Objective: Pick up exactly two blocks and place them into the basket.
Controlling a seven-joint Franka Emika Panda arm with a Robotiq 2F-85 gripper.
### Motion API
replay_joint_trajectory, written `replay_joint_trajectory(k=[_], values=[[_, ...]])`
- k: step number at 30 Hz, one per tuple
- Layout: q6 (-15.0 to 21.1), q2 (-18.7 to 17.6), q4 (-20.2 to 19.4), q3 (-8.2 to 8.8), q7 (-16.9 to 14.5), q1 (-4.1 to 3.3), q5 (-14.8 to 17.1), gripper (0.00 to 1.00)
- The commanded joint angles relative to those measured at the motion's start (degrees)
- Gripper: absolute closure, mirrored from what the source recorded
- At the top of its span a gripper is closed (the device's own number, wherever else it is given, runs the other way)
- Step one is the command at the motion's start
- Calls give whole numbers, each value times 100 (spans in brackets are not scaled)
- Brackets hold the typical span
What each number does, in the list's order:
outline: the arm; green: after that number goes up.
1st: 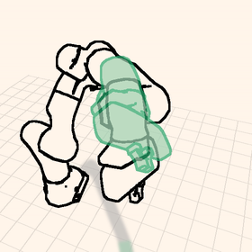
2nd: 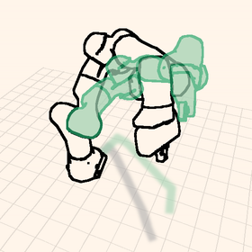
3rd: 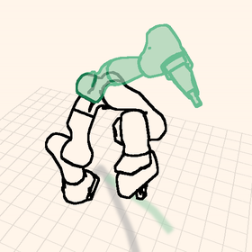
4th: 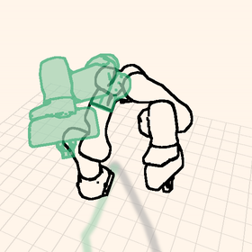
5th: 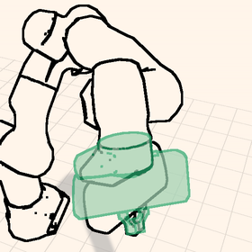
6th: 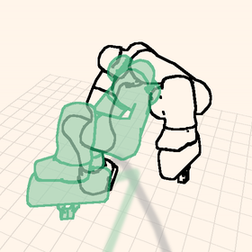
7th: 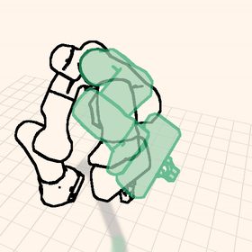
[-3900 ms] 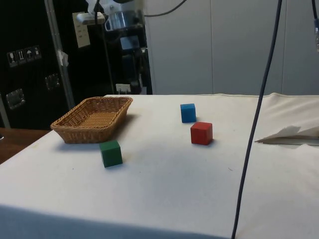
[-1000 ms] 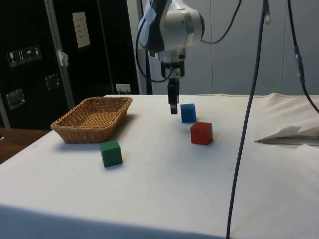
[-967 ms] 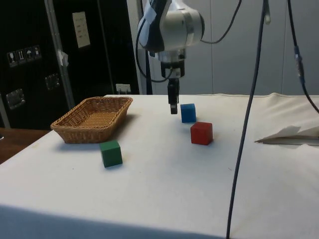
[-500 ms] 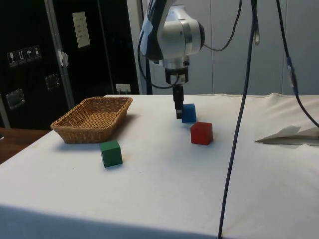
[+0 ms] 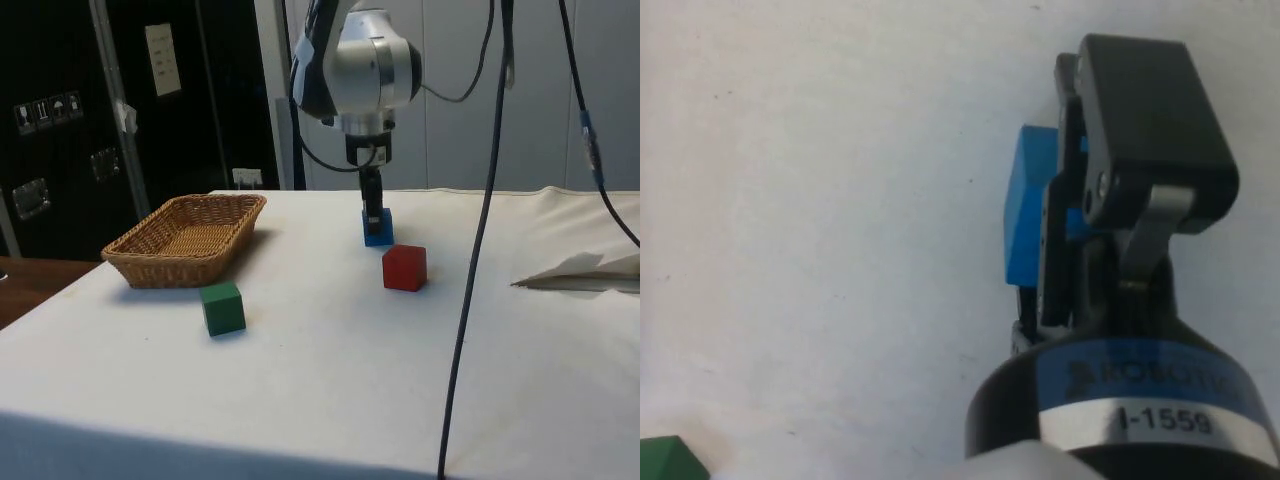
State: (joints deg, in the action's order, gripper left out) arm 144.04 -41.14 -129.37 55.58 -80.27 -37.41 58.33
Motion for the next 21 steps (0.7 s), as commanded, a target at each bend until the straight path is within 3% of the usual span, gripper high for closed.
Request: replay_joint_trajectory(k=[1,7,9,11,12,14,15,16,21], values=[[74,17,-17,-23,-97,23,57,0],[29,6,-23,11,-69,-6,29,3],[17,0,-17,11,-57,-11,23,21],[0,0,-23,23,-46,-17,0,51],[11,0,-11,17,-46,-11,17,51],[6,0,-11,17,-34,-11,17,73],[0,0,-6,17,-29,-17,11,94],[-6,0,-6,23,-29,-17,17,100],[-23,6,-11,34,-29,-23,0,100]])
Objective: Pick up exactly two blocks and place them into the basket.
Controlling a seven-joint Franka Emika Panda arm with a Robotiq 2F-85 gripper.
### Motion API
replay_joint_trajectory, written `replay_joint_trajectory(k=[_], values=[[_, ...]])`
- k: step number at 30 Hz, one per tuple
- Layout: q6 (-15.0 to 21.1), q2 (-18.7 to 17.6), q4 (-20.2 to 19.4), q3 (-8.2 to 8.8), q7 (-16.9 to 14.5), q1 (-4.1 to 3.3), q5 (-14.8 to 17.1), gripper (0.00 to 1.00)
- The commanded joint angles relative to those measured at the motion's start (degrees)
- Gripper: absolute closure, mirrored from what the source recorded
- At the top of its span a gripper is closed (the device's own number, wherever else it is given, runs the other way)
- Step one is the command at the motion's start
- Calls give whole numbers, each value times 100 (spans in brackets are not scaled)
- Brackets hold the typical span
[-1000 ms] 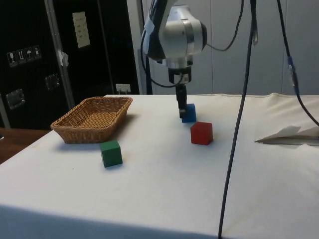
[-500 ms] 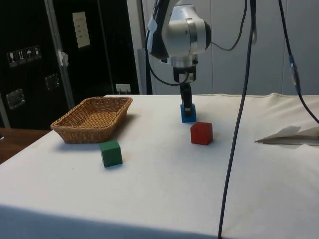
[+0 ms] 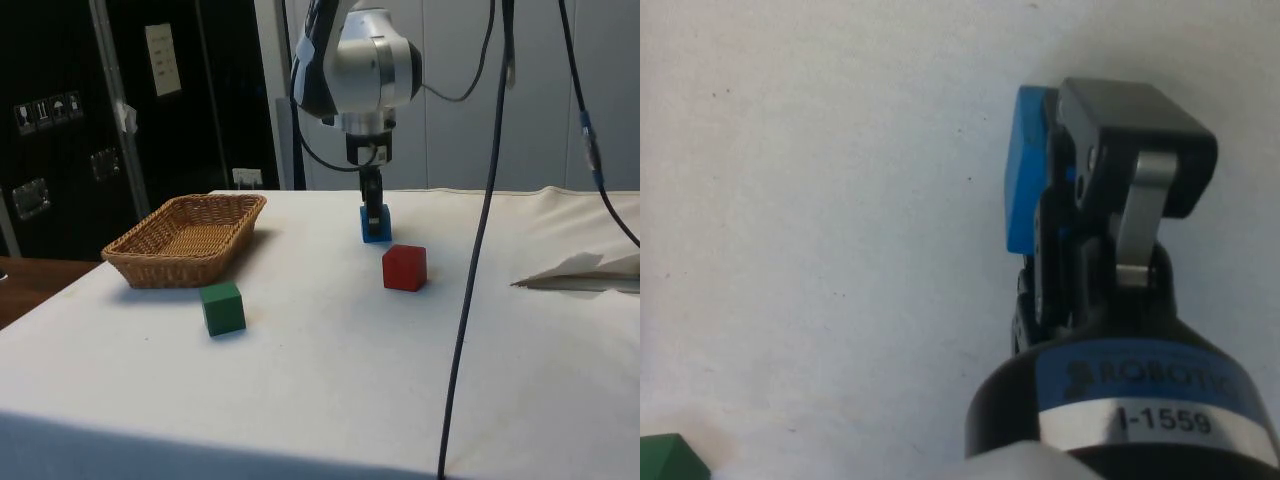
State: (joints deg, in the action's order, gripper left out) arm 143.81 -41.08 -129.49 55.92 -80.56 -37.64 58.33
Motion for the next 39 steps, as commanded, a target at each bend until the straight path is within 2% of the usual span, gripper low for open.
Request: replay_joint_trajectory(k=[1,5,6,7,8,9,11,14,15,16,17,19,22,23,24,26,32,33,34,39], values=[[6,-11,6,-6,11,0,11,100],[-6,0,6,11,23,-17,-6,100],[-46,46,6,97,80,-92,-74,100],[-57,69,6,132,103,-126,-92,100],[-6,23,40,40,23,-40,0,100],[-69,86,6,166,126,-160,-115,100],[-92,160,11,246,201,-246,-178,100],[-109,229,52,298,321,-332,-258,100],[-23,235,57,172,206,-229,-132,100],[-109,258,63,304,367,-355,-292,100],[-115,321,109,309,487,-390,-390,100],[-115,355,132,309,539,-401,-435,100],[-143,458,235,315,785,-464,-636,100],[-57,458,218,212,647,-367,-510,100],[-155,481,264,321,842,-481,-682,100],[-183,556,350,327,1020,-521,-837,100],[-298,699,607,332,1427,-590,-1175,100],[-212,699,544,252,1266,-504,-1043,100],[-298,699,607,332,1427,-590,-1175,100],[-441,745,859,332,1719,-613,-1432,100]])
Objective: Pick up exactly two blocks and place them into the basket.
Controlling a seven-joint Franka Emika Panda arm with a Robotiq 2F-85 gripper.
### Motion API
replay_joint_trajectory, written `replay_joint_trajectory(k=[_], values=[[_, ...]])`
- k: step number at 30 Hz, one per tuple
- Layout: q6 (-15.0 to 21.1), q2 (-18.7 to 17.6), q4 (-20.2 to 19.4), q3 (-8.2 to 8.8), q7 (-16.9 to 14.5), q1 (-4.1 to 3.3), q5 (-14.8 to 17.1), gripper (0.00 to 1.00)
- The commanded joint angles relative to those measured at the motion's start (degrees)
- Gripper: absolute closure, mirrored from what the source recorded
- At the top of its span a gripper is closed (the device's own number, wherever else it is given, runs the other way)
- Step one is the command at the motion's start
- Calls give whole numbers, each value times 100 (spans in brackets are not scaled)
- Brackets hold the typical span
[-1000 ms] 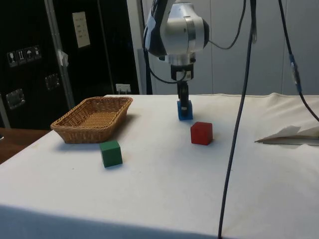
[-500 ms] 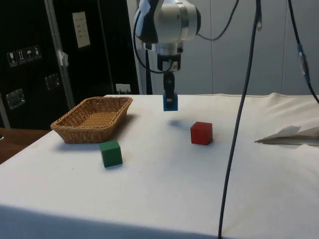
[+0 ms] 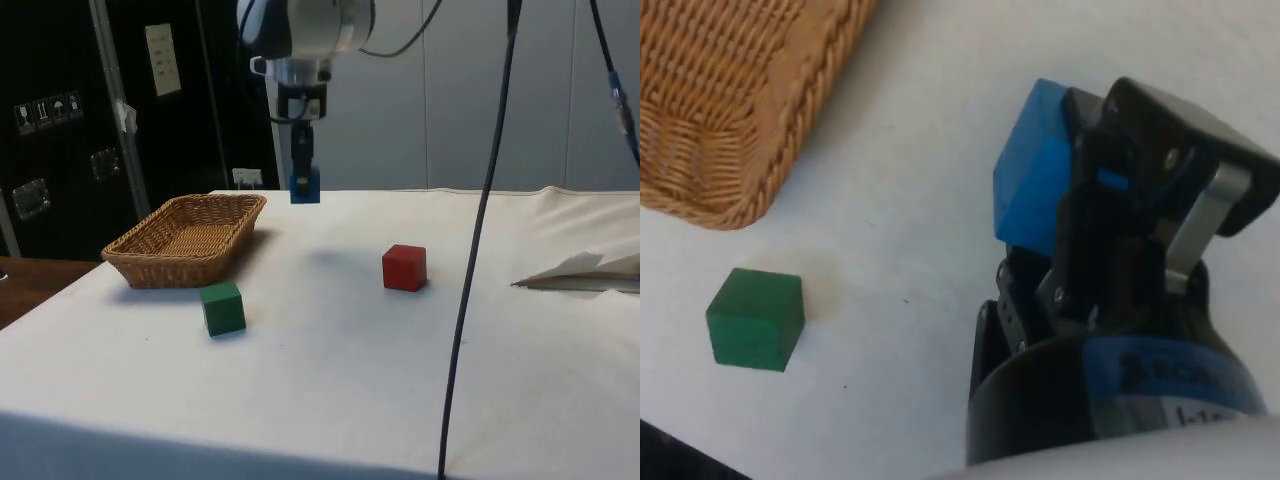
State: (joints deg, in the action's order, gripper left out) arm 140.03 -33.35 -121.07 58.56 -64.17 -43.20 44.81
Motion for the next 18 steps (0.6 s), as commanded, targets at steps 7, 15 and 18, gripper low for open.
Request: replay_joint_trajectory(k=[7,15,18], values=[[-160,-126,264,34,344,-6,-361,100],[-281,-458,567,63,539,29,-573,100],[-355,-625,699,109,573,23,-590,100]])
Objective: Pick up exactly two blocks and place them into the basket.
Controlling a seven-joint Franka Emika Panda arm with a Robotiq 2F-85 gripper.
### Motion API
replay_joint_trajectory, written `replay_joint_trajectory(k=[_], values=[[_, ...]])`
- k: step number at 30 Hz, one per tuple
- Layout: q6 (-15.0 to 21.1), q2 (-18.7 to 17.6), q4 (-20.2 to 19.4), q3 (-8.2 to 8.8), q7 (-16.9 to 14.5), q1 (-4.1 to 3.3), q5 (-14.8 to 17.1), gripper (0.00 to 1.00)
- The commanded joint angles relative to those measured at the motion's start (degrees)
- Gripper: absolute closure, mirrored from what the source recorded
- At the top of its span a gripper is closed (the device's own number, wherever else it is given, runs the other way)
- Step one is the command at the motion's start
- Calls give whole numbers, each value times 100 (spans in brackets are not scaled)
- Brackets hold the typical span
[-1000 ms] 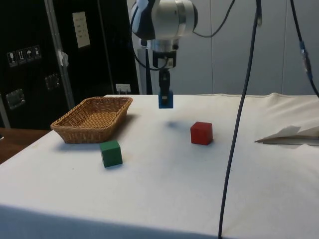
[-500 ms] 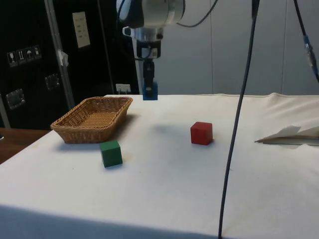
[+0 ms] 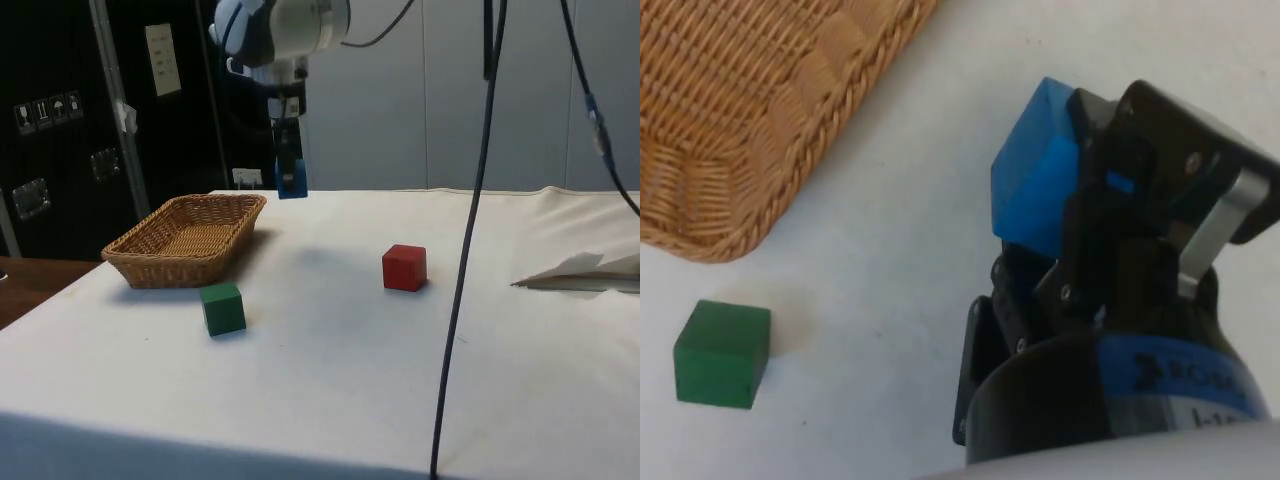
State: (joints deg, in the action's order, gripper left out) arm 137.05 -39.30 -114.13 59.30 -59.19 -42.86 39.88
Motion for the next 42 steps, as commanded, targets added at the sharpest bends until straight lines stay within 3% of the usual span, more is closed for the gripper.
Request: replay_joint_trajectory(k=[1,2,6,11,12,13,16,27,28,29,34,35,36,37,42], values=[[-103,-138,97,69,97,-17,-109,100],[-29,-57,46,17,17,0,-6,100],[-264,-269,281,132,189,-52,-166,100],[-573,-292,607,149,390,-57,-298,100],[-498,-269,573,109,315,-17,-229,100],[-613,-298,665,149,413,-57,-298,100],[-716,-304,819,138,493,-63,-315,100],[-1175,-487,1484,52,779,11,-327,100],[-1117,-458,1427,86,756,-29,-321,100],[-1215,-516,1547,40,796,23,-315,100],[-1421,-710,1931,-46,934,103,-246,100],[-1329,-647,1793,17,894,23,-269,100],[-1455,-739,1988,-63,951,115,-235,100],[-1507,-814,2097,-109,985,149,-195,100],[-1599,-1031,2349,-212,1020,223,-29,100]])
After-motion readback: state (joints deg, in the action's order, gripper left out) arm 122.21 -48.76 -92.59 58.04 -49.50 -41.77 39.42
